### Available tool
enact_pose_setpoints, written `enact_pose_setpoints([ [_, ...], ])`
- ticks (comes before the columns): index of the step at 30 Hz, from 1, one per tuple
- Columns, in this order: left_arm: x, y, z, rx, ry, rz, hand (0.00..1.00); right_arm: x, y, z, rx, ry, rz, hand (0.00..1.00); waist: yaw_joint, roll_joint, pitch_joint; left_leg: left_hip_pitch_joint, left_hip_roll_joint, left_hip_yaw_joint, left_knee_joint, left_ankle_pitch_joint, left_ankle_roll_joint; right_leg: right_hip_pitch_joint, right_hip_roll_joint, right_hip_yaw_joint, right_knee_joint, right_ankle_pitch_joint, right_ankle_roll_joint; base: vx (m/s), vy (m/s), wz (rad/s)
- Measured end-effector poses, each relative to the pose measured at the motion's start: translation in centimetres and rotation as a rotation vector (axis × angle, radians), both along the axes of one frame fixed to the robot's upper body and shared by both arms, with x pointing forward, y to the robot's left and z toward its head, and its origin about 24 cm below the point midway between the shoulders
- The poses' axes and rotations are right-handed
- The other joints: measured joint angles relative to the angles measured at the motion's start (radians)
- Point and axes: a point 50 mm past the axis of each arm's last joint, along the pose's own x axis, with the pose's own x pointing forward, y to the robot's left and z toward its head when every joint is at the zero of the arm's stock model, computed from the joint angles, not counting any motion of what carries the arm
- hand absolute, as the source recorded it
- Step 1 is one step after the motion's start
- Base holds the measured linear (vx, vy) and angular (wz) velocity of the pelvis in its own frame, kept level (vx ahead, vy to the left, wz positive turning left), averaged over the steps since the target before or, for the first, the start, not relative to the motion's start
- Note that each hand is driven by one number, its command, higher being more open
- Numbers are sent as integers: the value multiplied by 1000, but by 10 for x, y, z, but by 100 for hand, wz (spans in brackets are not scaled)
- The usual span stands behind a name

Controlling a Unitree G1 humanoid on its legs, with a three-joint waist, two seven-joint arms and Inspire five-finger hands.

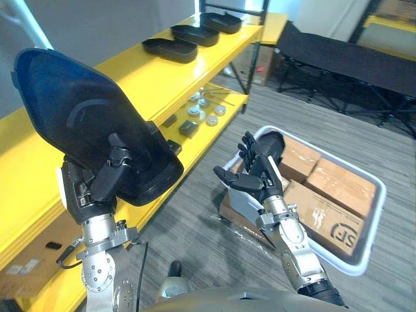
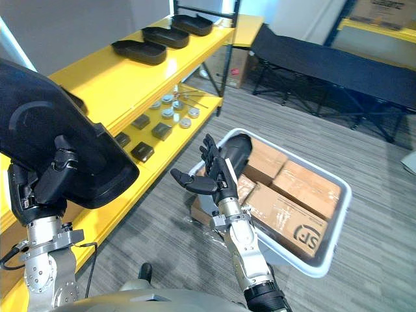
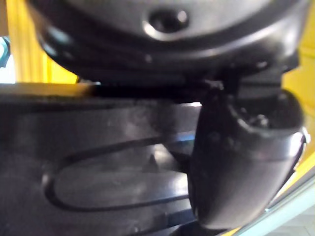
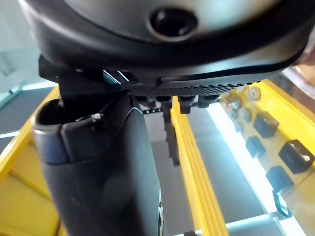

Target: Walk over and take three plastic housings, then place them on the shelf

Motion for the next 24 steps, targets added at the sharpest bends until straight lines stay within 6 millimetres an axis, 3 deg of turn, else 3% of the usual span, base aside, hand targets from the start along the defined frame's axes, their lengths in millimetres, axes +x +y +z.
enact_pose_setpoints([
  [2, 0, 0, 0, 6, -1, -12, 0, 0, -4, 0, 2, -1, -17, 100, -3, 1, 24, -2, -23, -42, -1, 6, 6, -4, -34, 10, 92, -80, -13, -70, 1, 70],
  [4, 1, -3, 0, 35, -5, -75, 0, -8, -9, -4, 7, 14, -52, 100, -37, -10, 40, -20, -56, -115, 2, 12, 31, -39, -16, 160, 197, -221, -41, -118, -64, 125],
  [6, 2, -5, 1, 56, -14, -107, 0, -12, -11, -4, 9, 17, -66, 100, -34, -15, 44, -18, -65, -122, -21, 36, 25, -47, -18, 196, 239, -254, -41, -60, -82, 77],
  [8, 3, -8, 3, 65, -32, -125, 0, -10, -10, -1, 14, -2, -63, 100, -23, -12, 47, -39, -72, -137, -22, 64, 15, -44, -18, 185, 243, -239, -12, 13, -72, 45],
  [12, 7, -20, 3, 65, -42, -194, 0, -6, -10, 5, 10, -41, -46, 100, -31, 0, 58, -38, -83, -137, -9, 82, 30, -2, -14, 153, 235, -244, -2, -55, -18, 37],
  [13, 8, -22, 4, 64, -47, -205, 0, -6, -11, 6, 10, -46, -49, 100, -34, 5, 61, -38, -84, -123, -9, 88, 35, 6, -14, 143, 235, -247, -1, -110, 15, 39],
  [15, 10, -26, 6, 71, -66, -237, 0, -5, -14, 7, 9, -53, -62, 100, -41, 18, 82, -47, -85, -39, 11, 84, 82, 25, -20, 112, 245, -267, 6, -148, 35, 44],
  [17, 9, -26, 5, 75, -62, -241, 0, -6, -18, 7, 3, -60, -70, 100, -53, 25, 95, -60, -78, 26, 40, 79, 86, 43, -30, 85, 252, -274, 16, -125, 40, 43],
  [21, 8, -20, 5, 93, -53, -222, 0, -7, -20, 10, 2, -92, -80, 100, -37, 10, 103, -64, -104, 140, 59, 68, 95, 50, -84, 89, 255, -282, 29, -19, 92, 16],
  [24, 6, -12, 8, 125, -58, -209, 0, -7, -18, 21, 49, -148, -125, 100, -24, -37, 116, -109, -165, 159, 147, -2, 132, 74, -131, 99, 208, -267, 3, 126, 134, 26],
])
